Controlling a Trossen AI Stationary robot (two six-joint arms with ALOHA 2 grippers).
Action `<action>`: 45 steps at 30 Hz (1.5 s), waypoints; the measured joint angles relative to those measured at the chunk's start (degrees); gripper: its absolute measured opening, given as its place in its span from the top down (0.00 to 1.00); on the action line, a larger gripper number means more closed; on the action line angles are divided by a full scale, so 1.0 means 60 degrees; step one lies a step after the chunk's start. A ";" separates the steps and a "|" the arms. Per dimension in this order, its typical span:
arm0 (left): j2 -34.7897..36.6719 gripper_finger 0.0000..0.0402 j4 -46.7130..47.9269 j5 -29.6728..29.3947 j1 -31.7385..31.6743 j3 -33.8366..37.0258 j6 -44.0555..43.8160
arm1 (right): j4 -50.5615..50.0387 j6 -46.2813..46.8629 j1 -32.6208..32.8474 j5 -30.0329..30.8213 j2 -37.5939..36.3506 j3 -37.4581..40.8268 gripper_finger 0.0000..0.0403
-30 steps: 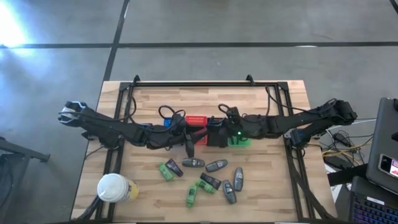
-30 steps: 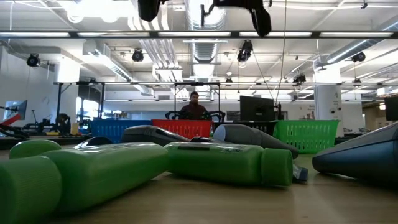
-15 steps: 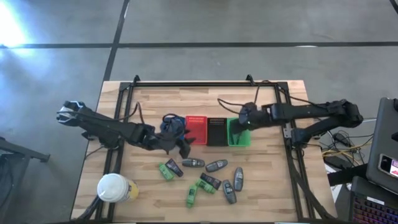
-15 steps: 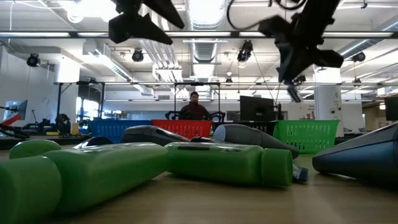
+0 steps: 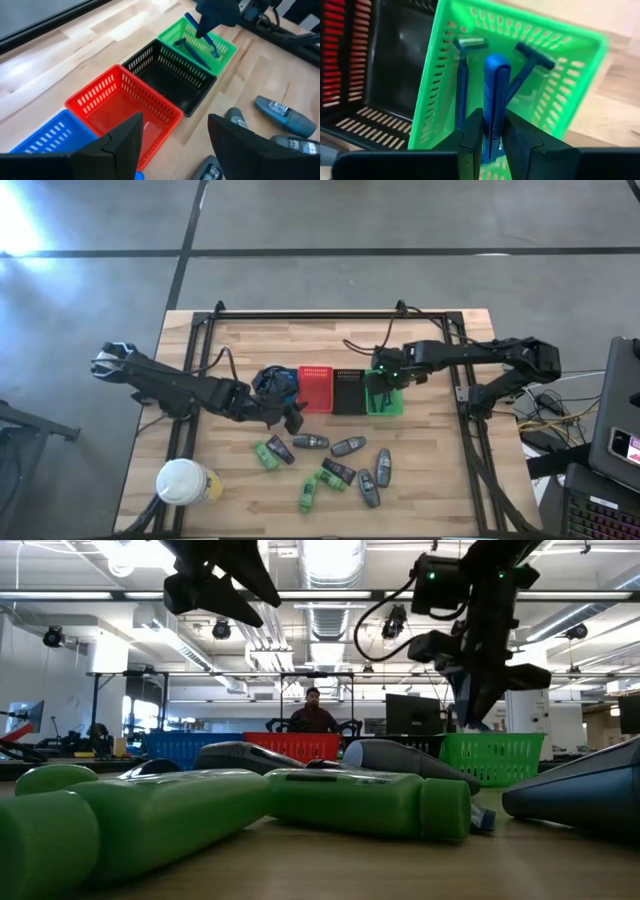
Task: Pick & Place Travel size toiletries
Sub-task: Put the razor into the green basket, then put the shampoo into the blue basket
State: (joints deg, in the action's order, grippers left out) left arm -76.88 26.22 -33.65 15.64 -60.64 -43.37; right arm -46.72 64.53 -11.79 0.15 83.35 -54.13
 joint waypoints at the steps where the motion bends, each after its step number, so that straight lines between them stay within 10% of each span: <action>1: 0.0000 0.44 0.0055 0.0001 0.0000 0.0000 0.0001 | 0.0027 -0.0003 0.0000 -0.0053 0.0102 0.0000 0.84; 13: 0.0000 0.44 0.0449 0.0117 0.0105 0.0000 0.0043 | 0.0180 -0.0137 0.0075 0.0003 0.0262 0.0007 0.67; 30: 0.0000 0.44 0.4349 0.3318 0.1187 0.0004 0.0315 | 0.0347 -0.0544 0.1560 0.1011 -0.1160 0.0007 0.46; 45: -0.0004 0.44 0.4126 0.3468 0.1566 0.0007 -0.0304 | 0.0356 -0.0794 0.1803 0.1260 -0.1122 0.0044 0.36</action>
State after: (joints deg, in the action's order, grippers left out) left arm -76.90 50.97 -12.84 25.04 -60.60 -45.19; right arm -44.58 59.77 -0.97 7.70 76.62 -53.87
